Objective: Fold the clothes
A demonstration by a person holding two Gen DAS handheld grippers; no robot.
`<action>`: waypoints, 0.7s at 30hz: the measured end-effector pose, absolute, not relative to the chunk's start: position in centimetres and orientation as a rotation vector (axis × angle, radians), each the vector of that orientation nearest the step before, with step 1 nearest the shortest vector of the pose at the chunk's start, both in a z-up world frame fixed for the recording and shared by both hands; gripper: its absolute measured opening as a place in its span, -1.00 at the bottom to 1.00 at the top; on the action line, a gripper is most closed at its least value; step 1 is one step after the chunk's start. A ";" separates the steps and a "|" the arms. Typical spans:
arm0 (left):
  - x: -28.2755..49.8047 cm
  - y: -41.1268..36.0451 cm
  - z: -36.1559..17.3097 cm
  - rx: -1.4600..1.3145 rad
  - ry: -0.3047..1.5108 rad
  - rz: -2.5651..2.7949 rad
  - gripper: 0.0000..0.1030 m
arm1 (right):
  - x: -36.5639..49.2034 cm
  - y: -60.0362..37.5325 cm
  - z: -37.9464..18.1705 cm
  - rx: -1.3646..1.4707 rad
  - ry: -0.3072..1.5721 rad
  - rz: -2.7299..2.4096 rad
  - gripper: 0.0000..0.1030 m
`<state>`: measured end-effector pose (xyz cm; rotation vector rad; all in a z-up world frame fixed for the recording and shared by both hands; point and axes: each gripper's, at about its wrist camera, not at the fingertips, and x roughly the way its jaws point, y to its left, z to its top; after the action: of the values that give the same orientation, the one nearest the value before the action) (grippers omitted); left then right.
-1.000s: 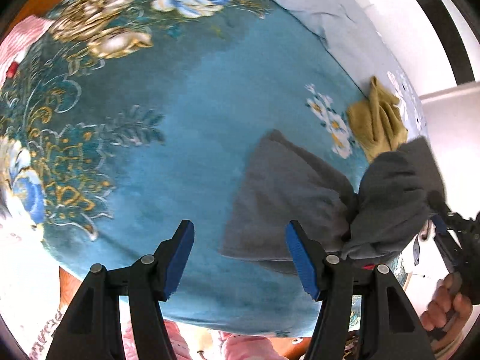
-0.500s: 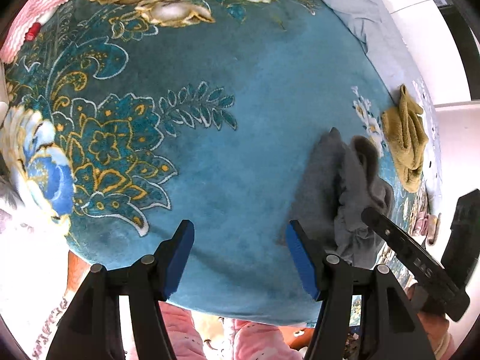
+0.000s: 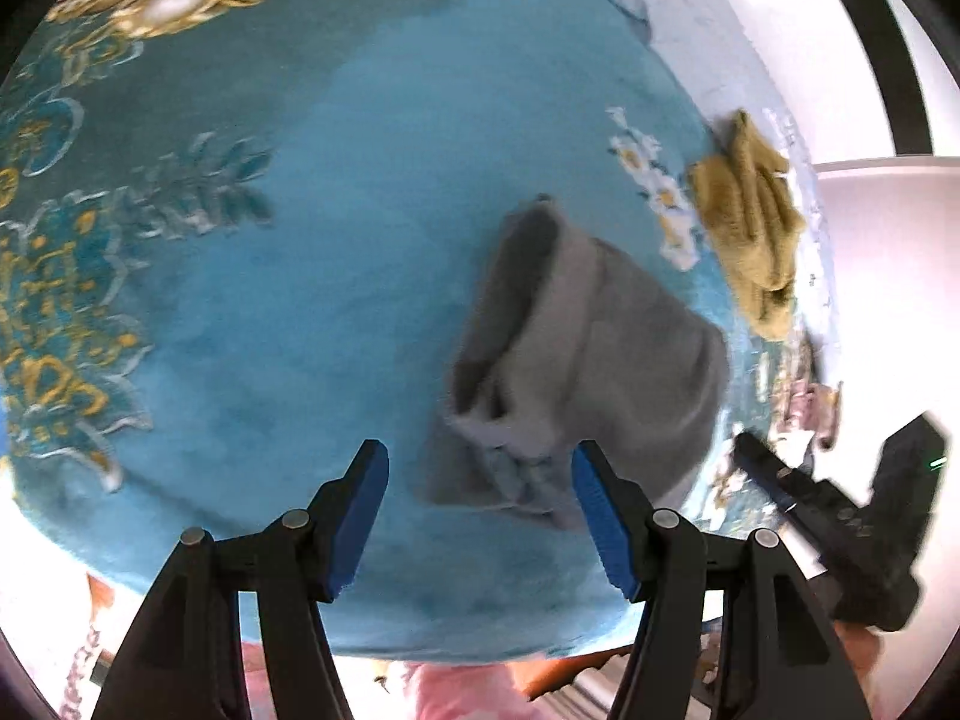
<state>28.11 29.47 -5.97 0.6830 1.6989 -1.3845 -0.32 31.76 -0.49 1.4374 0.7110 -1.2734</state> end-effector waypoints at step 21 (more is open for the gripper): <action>27.3 27.1 -9.0 0.809 1.547 -1.317 0.42 | -4.6 31.8 -4.4 1.473 0.717 -1.256 -0.24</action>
<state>27.25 27.06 -9.05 0.8088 1.5472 -1.3167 -4.64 31.83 -4.44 1.4735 0.7174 -1.2563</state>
